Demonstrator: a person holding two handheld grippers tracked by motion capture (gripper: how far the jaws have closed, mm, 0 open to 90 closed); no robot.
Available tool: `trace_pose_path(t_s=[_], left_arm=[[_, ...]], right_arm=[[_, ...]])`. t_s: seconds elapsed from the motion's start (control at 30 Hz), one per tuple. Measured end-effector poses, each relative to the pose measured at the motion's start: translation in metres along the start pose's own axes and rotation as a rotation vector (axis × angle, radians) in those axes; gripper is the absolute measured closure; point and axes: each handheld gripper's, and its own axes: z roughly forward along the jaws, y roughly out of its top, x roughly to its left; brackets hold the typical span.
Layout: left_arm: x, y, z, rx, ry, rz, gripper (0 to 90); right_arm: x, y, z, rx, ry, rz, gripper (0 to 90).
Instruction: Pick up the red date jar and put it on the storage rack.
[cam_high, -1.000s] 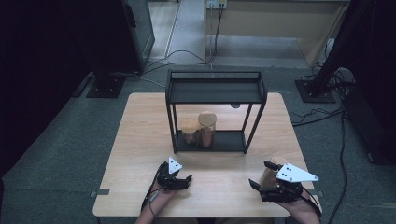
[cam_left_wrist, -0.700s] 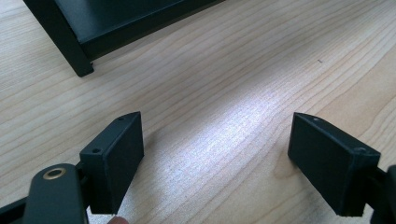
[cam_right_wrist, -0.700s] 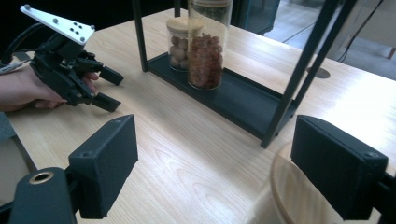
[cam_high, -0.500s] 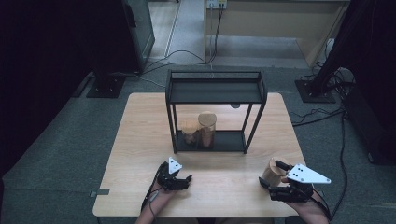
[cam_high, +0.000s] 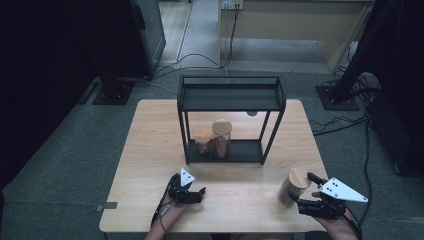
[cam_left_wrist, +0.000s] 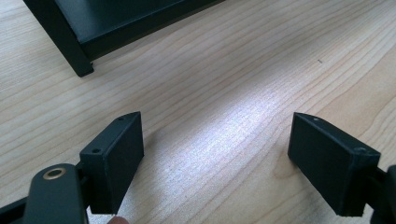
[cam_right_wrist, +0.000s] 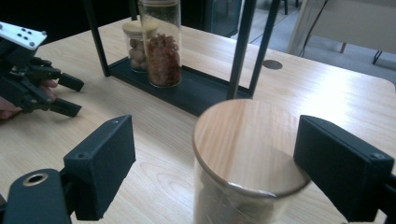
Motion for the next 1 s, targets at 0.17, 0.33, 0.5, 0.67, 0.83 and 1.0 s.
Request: trace_pose_path(t_s=[0.17, 0.33, 0.5, 0.67, 0.83, 1.0], left_arm=[[0.0, 0.0, 0.0, 0.0, 0.001, -0.001, 18.3], [0.0, 0.0, 0.0, 0.0, 0.001, -0.001, 18.3], [0.0, 0.0, 0.0, 0.0, 0.001, -0.001, 18.3], [0.0, 0.0, 0.0, 0.0, 0.001, -0.001, 18.3], [0.0, 0.0, 0.0, 0.0, 0.001, -0.001, 18.3], [0.0, 0.0, 0.0, 0.0, 0.001, -0.001, 18.3]], right_arm=[[0.001, -0.01, -0.006, -0.031, -0.029, 0.027, 12.5], [0.001, -0.013, -0.005, -0.036, -0.047, 0.034, 12.4], [0.002, -0.012, -0.001, -0.01, -0.058, 0.023, 12.5], [0.002, -0.012, 0.005, 0.005, -0.063, 0.026, 12.5], [0.001, -0.014, 0.011, 0.022, -0.062, 0.027, 12.5], [0.0, -0.016, 0.017, 0.038, -0.069, 0.029, 12.4]])
